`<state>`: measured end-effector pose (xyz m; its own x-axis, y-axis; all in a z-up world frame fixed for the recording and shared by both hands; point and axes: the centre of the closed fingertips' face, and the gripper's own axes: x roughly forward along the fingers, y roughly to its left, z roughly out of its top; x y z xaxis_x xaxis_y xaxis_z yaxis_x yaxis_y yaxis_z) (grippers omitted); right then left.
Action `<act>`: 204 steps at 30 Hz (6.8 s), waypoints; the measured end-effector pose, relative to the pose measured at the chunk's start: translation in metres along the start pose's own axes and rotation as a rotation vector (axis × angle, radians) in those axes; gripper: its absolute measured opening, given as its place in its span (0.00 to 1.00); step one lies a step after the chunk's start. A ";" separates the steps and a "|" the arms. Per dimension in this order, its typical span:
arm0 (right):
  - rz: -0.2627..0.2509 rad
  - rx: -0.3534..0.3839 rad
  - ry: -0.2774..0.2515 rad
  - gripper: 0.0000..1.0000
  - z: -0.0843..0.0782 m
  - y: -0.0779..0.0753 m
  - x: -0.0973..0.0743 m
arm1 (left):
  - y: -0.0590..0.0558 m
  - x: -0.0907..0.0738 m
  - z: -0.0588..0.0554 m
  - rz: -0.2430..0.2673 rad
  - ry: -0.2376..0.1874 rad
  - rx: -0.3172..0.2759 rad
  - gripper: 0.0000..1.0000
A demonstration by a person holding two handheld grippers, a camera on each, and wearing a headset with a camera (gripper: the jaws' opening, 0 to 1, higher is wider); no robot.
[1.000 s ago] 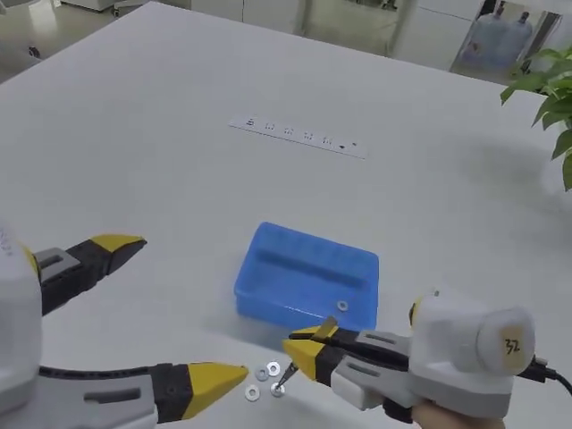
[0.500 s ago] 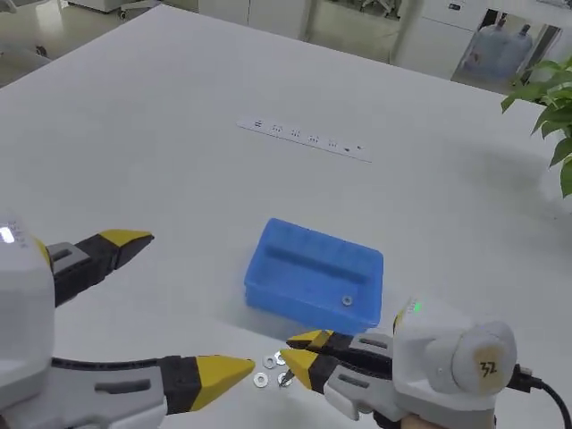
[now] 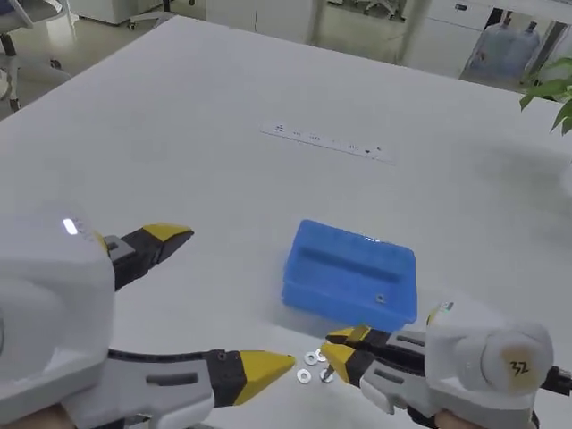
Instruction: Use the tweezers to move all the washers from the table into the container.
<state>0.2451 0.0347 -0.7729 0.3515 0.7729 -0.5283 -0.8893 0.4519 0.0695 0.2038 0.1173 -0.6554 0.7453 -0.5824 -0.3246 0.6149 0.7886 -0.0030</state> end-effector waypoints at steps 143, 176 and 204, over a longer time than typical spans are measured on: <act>-0.024 0.055 0.005 0.03 0.014 0.000 0.021 | 0.047 0.003 -0.009 -0.100 0.017 0.028 0.84; -0.137 0.139 -0.250 0.02 0.092 -0.052 -0.014 | 0.046 0.001 -0.008 -0.109 0.015 0.031 0.84; -0.251 0.228 -0.074 0.02 0.042 -0.114 0.028 | 0.052 -0.005 -0.014 -0.078 0.034 0.018 0.83</act>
<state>0.3685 0.0240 -0.7599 0.5790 0.6511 -0.4907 -0.6871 0.7137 0.1363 0.2285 0.1640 -0.6670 0.6862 -0.6342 -0.3562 0.6753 0.7375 -0.0121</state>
